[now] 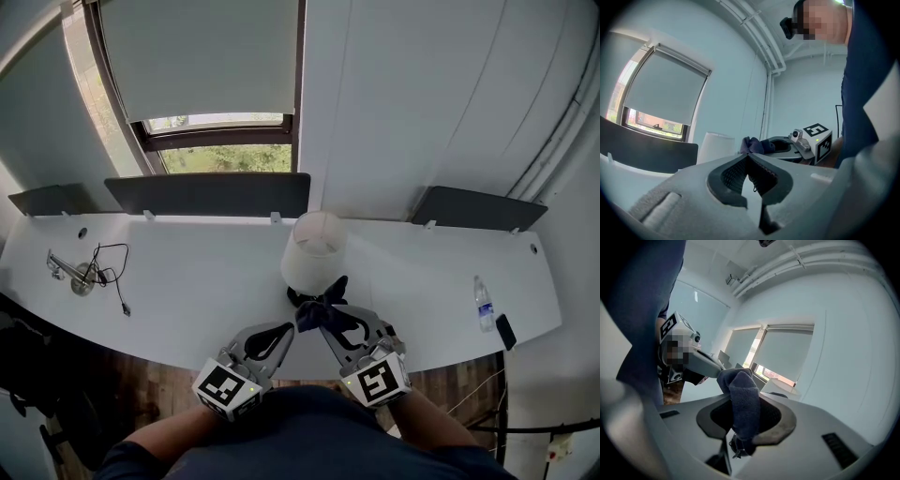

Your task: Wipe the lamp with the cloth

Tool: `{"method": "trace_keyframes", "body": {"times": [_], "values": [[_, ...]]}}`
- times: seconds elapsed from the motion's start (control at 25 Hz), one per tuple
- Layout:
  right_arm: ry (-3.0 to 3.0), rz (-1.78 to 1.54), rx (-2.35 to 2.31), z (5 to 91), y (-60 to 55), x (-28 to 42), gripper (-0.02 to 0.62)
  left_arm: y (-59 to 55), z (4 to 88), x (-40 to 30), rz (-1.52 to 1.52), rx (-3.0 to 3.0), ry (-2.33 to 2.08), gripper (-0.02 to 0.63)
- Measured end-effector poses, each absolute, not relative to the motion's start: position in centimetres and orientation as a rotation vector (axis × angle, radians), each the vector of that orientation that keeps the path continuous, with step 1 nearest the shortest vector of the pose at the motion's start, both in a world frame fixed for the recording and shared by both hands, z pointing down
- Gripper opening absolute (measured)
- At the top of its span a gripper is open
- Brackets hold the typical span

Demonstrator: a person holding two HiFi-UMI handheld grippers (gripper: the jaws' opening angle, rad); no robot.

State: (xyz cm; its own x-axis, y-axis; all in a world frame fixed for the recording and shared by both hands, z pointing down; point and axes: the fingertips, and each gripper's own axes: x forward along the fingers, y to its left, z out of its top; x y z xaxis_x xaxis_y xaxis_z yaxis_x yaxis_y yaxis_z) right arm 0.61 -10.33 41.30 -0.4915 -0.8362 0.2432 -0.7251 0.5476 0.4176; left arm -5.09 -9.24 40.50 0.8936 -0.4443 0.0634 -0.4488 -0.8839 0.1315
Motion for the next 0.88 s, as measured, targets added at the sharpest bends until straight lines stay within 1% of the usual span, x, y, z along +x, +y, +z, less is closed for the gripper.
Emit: {"method": "trace_keyframes", "body": {"times": [0.24,0.52,0.88], "values": [[-2.462,-0.313,1.252,40.3,-9.5,-1.4,0.104,-9.1,40.5,-5.5,0.04,2.91,-0.708,0.006],[-2.594,-0.057,1.291,41.5,-9.9,-2.3,0.104,-9.3,40.7,-6.2,0.048,2.908,-0.739,0.006],[-2.63,-0.004,1.266,42.1,-9.3,-2.8,0.104,-9.0,40.9,-6.3,0.061,2.9,-0.766,0.006]]}}
